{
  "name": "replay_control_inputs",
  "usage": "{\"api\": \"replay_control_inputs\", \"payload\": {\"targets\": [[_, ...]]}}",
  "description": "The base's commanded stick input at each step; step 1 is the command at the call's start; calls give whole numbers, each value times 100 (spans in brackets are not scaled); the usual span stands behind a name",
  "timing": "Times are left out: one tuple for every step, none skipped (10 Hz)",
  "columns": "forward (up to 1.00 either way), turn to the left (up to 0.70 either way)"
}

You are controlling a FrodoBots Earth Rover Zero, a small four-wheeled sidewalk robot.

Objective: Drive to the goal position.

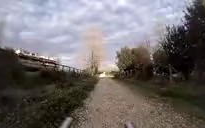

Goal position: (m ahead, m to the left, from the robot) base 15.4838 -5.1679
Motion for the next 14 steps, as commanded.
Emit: {"api": "replay_control_inputs", "payload": {"targets": [[70,0],[70,0],[70,0],[70,0],[70,0],[70,0],[70,0],[70,0],[70,0],[70,0],[70,0],[70,0],[70,0],[70,0]]}}
